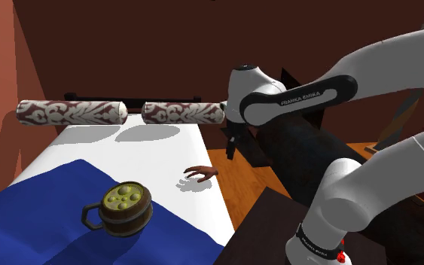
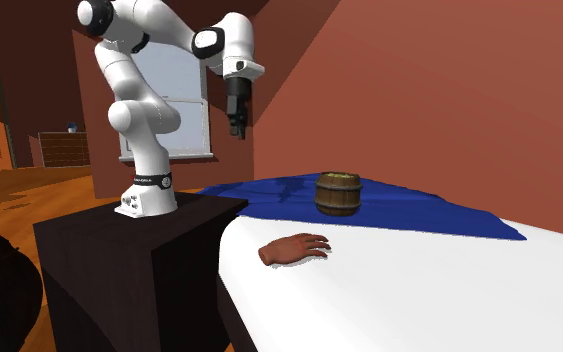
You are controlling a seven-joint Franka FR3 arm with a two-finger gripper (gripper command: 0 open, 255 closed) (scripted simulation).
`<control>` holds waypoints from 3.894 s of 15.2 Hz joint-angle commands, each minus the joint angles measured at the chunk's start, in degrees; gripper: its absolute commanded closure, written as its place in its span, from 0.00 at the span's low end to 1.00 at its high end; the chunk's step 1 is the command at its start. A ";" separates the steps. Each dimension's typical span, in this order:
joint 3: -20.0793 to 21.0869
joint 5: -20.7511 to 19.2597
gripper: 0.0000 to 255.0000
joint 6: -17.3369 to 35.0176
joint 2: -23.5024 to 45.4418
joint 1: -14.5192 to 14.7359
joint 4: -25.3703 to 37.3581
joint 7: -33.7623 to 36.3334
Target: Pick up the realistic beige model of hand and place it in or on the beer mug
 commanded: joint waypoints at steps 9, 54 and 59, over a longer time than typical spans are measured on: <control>-1.75 -12.08 0.00 25.93 23.21 -2.43 2.39 -6.30; -4.95 -34.55 1.00 44.47 54.83 -3.33 22.10 -3.97; -2.60 -30.98 1.00 41.74 51.07 -5.03 21.09 -7.87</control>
